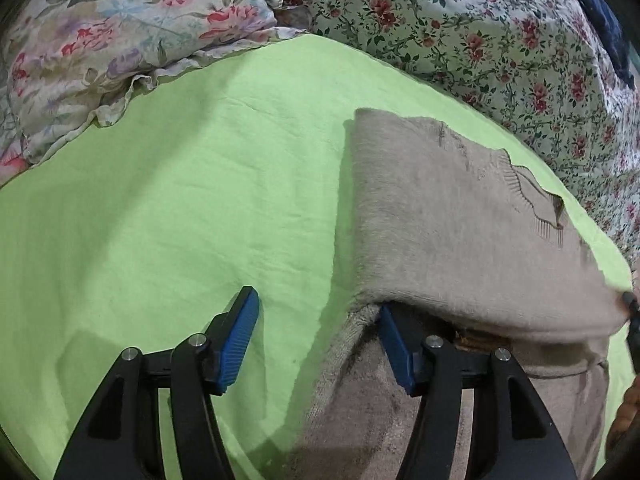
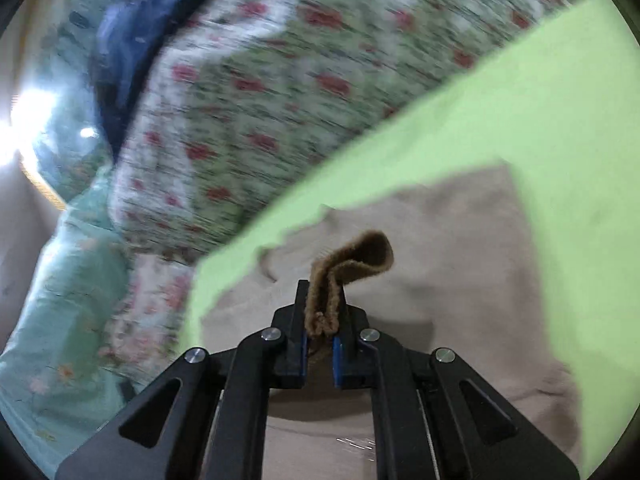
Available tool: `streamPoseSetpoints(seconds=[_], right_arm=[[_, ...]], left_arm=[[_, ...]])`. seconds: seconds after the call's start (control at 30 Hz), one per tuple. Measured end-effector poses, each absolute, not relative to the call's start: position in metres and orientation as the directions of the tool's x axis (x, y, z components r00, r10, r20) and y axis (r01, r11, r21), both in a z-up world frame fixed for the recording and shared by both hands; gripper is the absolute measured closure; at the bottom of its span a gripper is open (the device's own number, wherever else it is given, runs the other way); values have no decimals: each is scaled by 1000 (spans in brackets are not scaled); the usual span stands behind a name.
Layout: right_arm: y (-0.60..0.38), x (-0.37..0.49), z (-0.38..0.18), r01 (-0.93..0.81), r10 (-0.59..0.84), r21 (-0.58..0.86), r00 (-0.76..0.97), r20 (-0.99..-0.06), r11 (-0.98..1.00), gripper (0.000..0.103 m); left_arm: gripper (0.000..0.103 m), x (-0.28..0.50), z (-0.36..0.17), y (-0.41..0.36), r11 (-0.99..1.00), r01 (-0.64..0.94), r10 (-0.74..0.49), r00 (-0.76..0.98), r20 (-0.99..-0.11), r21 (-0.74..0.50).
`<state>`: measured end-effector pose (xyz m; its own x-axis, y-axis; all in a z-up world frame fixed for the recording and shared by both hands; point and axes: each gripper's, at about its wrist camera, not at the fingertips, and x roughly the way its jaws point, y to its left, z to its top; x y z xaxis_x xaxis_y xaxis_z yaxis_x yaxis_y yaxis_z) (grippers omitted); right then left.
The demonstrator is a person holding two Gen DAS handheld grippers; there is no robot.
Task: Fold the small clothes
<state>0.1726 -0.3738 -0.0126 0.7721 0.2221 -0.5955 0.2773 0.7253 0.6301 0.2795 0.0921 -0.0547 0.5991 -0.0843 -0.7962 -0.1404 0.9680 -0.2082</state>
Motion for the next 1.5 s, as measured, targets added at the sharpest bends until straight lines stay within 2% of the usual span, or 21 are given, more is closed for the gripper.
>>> streamPoseSetpoints(seconds=[0.1,0.2,0.3,0.37,0.43,0.47,0.57,0.67,0.73,0.77,0.83,0.87,0.93,1.03,1.23,1.33,1.5], right_arm=[[-374,170,-32,307,218,604,737,-640,736,93],[-372,168,-30,295,205,592,747,-632,750,93],[-366,168,-21,274,142,507,758,-637,817,93],[-368,171,-34,308,127,476,717,-685,824,93],[-375,171,-54,404,109,442,628,-771,801,92],[-377,167,-56,426,100,442,621,-777,789,92],[-376,148,-37,489,-48,359,641,-766,795,90],[-368,149,-23,420,-2,406,697,-717,811,89],[-359,164,-24,345,79,432,699,-710,833,74],[-353,173,-28,317,107,433,691,-715,844,70],[-349,188,-44,345,110,392,614,-781,853,59],[-350,192,-54,383,100,362,557,-824,850,59],[-358,183,-56,401,125,415,580,-805,816,61],[-362,160,-38,432,55,372,589,-806,822,58],[-355,93,-18,359,140,425,604,-785,831,49],[-345,57,-16,323,167,416,584,-794,850,46],[-330,-5,-18,324,135,363,556,-820,874,43]], left_arm=[[42,280,-55,95,962,-147,-97,598,-796,-228],[42,279,-56,99,958,-147,-114,596,-795,-248],[42,279,-56,96,962,-146,-102,595,-797,-231],[41,279,-56,95,964,-145,-97,595,-798,-225],[41,279,-56,96,964,-141,-100,594,-798,-225],[41,279,-56,96,963,-141,-102,595,-797,-229],[41,279,-58,97,964,-140,-101,595,-797,-227],[41,280,-58,93,969,-141,-84,592,-802,-205],[41,281,-58,93,969,-142,-81,589,-804,-202],[41,281,-58,94,968,-141,-86,589,-803,-207],[41,281,-57,99,963,-142,-105,586,-804,-230],[41,280,-57,100,962,-140,-111,583,-805,-234],[40,274,-54,101,966,-129,-112,572,-813,-223],[42,257,-51,103,974,-124,-90,559,-824,-191],[41,193,-45,110,964,-77,-174,538,-825,-254],[38,149,-42,109,967,-44,-192,524,-830,-252],[32,85,-45,107,966,-26,-210,495,-843,-256]])
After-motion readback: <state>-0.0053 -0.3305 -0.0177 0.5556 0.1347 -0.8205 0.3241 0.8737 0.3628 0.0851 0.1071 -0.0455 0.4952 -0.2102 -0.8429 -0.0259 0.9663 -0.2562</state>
